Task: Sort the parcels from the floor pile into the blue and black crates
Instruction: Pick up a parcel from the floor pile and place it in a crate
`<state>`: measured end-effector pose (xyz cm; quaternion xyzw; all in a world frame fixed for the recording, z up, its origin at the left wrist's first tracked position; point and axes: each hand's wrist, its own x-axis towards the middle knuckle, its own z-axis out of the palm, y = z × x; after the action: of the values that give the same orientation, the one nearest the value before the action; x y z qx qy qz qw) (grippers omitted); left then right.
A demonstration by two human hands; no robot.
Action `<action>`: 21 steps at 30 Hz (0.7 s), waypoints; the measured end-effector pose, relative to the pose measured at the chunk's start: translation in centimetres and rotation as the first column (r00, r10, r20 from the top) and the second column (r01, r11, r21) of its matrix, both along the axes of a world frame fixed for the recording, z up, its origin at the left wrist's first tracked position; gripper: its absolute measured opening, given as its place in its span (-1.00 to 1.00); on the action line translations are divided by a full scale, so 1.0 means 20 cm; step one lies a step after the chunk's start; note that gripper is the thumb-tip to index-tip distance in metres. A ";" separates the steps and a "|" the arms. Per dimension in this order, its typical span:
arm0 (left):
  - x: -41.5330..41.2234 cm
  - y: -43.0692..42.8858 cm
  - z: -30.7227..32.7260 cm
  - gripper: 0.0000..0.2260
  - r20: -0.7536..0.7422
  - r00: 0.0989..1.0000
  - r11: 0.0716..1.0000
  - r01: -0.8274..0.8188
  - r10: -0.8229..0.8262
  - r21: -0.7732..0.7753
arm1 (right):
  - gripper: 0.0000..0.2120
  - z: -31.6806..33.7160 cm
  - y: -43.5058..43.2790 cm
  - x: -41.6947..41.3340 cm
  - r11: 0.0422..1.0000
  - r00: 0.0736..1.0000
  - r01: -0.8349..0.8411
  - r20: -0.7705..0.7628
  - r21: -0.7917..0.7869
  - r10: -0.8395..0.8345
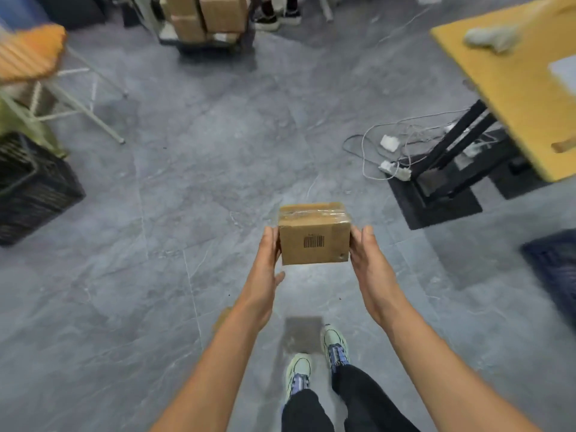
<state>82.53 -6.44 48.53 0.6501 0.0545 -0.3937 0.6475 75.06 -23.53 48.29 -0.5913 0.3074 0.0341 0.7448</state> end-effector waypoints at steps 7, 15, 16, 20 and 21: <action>-0.12 -0.25 0.50 -0.53 0.135 0.959 0.962 0.261 -0.249 -0.082 | -0.57 0.52 -0.12 -0.33 0.962 0.964 0.254 0.110 -0.096 -0.244; -0.37 -0.66 0.75 -0.53 0.232 0.821 0.829 0.552 -0.522 -0.091 | -0.67 0.78 -0.34 -0.79 0.833 0.830 0.548 0.179 -0.076 -0.529; -0.42 -0.73 0.78 -0.52 0.243 0.802 0.811 0.579 -0.545 -0.091 | -0.68 0.80 -0.38 -0.85 0.815 0.811 0.575 0.189 -0.072 -0.554; -0.64 -0.99 0.86 -0.54 0.250 0.736 0.742 0.664 -0.629 -0.091 | -0.62 0.83 -0.56 -1.13 0.727 0.717 0.686 0.201 -0.033 -0.668; -0.70 -1.06 0.87 -0.55 0.257 0.717 0.722 0.685 -0.648 -0.092 | -0.55 0.84 -0.62 -1.20 0.702 0.694 0.711 0.205 -0.042 -0.690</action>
<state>68.56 -27.62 65.87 0.6015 -0.2875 -0.5346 0.5194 51.05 -35.87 65.01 -0.4729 0.4450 -0.3224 0.6888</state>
